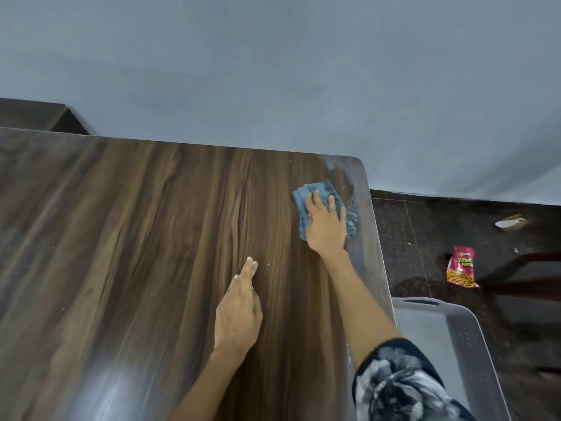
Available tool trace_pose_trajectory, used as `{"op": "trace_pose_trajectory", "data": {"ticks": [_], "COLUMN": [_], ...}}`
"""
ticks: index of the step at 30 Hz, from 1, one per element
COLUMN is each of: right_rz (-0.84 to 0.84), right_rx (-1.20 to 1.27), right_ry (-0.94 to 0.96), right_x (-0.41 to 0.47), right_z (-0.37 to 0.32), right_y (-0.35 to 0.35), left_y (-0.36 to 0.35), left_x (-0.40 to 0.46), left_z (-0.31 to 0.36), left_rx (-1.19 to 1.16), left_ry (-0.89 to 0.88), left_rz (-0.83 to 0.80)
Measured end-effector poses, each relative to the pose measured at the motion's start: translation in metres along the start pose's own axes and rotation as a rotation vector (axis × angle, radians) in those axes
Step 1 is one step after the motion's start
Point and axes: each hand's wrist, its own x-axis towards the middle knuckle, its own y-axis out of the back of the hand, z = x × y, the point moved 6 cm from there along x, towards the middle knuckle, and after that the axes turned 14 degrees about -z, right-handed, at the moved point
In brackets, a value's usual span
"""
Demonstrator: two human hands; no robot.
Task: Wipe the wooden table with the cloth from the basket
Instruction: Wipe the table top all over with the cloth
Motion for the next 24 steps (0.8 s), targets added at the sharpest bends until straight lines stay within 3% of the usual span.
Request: {"op": "trace_pose_trajectory", "data": {"ticks": [6,9,12,17,21,24], "right_rz": [-0.105,-0.116,-0.150,-0.068,-0.105,-0.126], "right_rx": [-0.037,-0.069,-0.004,0.078,0.035,-0.069], "right_ry": [0.391,0.329,0.202,0.013,0.220,0.332], "right_x": [-0.114,-0.159,-0.150,-0.104,-0.151,-0.220], "right_z": [-0.039,-0.002,0.029,-0.001,-0.047,-0.042], "right_y": [-0.051,-0.064,-0.051,-0.028,-0.060,-0.090], "left_y": [-0.001,-0.002,-0.001,-0.003,-0.005,-0.007], "left_x": [-0.021,-0.028,-0.033,-0.044,-0.053,-0.061], "left_z": [-0.004,-0.005,-0.004,-0.005,-0.010,-0.014], "left_rx": [0.052,0.125,0.192,0.199,0.203,0.204], "left_ry": [-0.021,-0.048,-0.073,-0.071,-0.056,-0.050], "left_rz": [-0.019,-0.030,-0.025,-0.005,-0.024,-0.049]}}
